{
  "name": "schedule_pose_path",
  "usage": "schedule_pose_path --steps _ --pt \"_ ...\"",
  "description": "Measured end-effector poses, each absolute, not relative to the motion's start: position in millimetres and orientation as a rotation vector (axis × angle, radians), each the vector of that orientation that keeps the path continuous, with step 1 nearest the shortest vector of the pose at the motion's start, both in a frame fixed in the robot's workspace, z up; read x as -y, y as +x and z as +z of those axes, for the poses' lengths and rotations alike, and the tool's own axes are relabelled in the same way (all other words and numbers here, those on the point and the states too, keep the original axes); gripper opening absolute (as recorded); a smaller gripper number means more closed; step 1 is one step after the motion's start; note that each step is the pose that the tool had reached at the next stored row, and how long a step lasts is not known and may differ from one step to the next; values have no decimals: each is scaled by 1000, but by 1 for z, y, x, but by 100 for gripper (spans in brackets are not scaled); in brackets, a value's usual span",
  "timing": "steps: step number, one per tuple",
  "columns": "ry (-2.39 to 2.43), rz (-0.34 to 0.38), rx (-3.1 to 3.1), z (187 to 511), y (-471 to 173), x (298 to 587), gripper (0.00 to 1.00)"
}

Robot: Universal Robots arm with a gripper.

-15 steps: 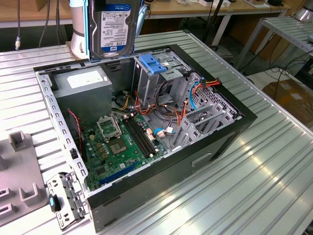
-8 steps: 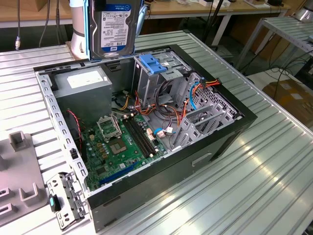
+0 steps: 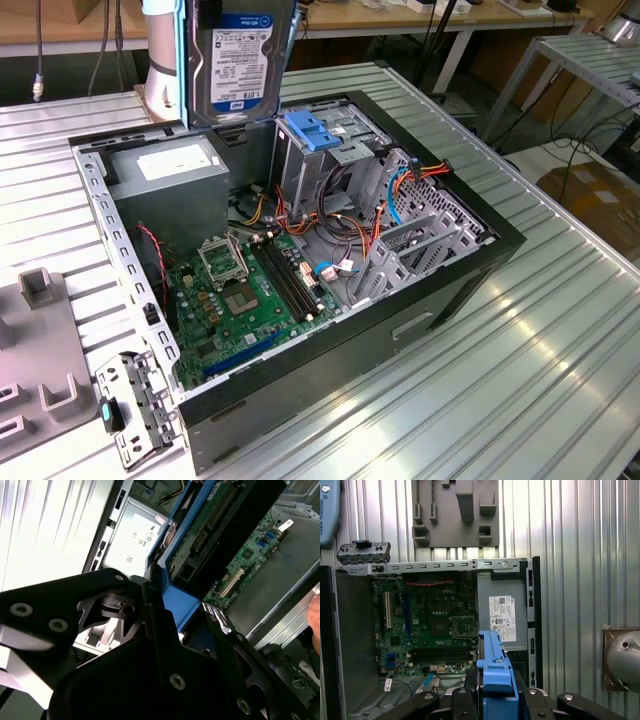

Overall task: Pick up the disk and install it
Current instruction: 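Insert the disk into the insertion slot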

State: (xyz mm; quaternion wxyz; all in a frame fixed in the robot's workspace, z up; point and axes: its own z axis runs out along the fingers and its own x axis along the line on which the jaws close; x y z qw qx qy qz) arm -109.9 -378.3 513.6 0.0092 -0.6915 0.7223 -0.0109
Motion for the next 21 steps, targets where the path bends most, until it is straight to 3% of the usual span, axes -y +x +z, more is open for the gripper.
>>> schedule_pose_path --steps 21 --pt "-2160 -34 -2256 513 -110 408 37"
